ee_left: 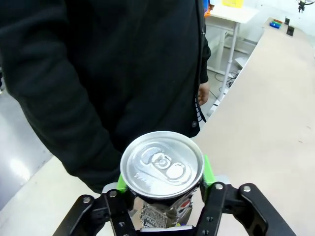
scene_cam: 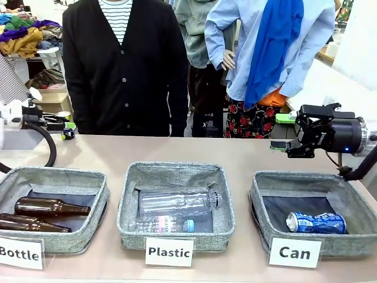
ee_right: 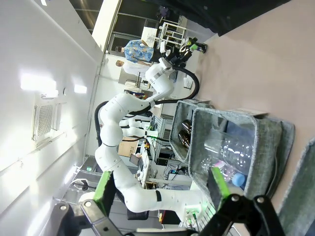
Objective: Sort the can waste into the basket.
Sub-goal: Pick up the can waste from the table and place it in the right Fabric basket.
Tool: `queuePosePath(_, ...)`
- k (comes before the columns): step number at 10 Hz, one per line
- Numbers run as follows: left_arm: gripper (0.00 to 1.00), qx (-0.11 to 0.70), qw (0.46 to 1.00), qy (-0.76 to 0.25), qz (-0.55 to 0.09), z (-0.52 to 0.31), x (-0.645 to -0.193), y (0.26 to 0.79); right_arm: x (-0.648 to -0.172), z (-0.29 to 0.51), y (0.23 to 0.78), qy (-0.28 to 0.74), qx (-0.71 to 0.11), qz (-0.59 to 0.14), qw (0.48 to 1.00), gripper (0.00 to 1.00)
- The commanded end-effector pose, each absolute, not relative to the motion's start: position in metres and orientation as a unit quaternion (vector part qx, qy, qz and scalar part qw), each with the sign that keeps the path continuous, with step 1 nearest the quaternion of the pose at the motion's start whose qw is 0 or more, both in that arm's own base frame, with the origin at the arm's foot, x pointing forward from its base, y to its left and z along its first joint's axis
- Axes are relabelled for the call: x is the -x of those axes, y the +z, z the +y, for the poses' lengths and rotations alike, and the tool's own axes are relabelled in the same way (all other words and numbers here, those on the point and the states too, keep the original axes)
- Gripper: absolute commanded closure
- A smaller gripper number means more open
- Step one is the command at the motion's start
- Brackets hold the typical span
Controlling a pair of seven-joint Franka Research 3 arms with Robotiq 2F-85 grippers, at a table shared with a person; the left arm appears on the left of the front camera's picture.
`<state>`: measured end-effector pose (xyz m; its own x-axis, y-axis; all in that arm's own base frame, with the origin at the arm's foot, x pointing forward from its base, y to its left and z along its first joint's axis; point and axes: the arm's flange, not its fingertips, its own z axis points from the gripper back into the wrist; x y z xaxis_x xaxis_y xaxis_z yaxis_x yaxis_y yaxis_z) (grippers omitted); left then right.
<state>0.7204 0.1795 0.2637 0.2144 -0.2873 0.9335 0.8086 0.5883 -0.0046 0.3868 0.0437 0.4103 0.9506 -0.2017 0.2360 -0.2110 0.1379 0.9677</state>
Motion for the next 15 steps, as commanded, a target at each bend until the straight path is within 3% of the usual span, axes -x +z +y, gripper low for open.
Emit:
queuePosePath(1, 1.0, 0.264, 0.728, -0.367, -0.516, 0.183, -0.724, 0.267, -0.386, 0.046, 0.414, -0.005, -0.66, -0.151, 0.736, 0.0)
queuePosePath(5, 1.0, 0.293, 0.695, -0.379, -0.536, 0.189, -0.685, 0.314, -0.386, 0.046, 0.414, -0.005, -0.66, -0.151, 0.736, 0.0)
queuePosePath(7, 1.0, 0.295, 0.68, -0.417, -0.526, 0.18, -0.614, 0.382, -0.386, 0.046, 0.414, -0.005, -0.66, -0.151, 0.736, 0.0)
queuePosePath(9, 1.0, 0.363, 0.686, -0.455, -0.436, 0.168, -0.54, 0.439, -0.386, 0.046, 0.414, -0.005, -0.66, -0.151, 0.736, 0.0)
queuePosePath(10, 1.0, 0.426, 0.663, -0.508, -0.347, 0.159, -0.503, 0.465, -0.386, 0.046, 0.414, -0.005, -0.66, -0.151, 0.736, 0.0)
queuePosePath(12, 1.0, 0.437, 0.66, -0.559, -0.245, 0.145, -0.448, 0.491, -0.386, 0.046, 0.414, -0.005, -0.66, -0.151, 0.736, 0.0)
queuePosePath(14, 1.0, 0.43, 0.661, -0.581, -0.201, 0.137, -0.412, 0.487, -0.386, 0.046, 0.414, -0.005, -0.66, -0.151, 0.736, 0.0)
queuePosePath(15, 1.0, 0.453, 0.664, -0.543, -0.244, 0.144, -0.429, 0.495, -0.386, 0.046, 0.414, -0.005, -0.66, -0.151, 0.736, 0.0)
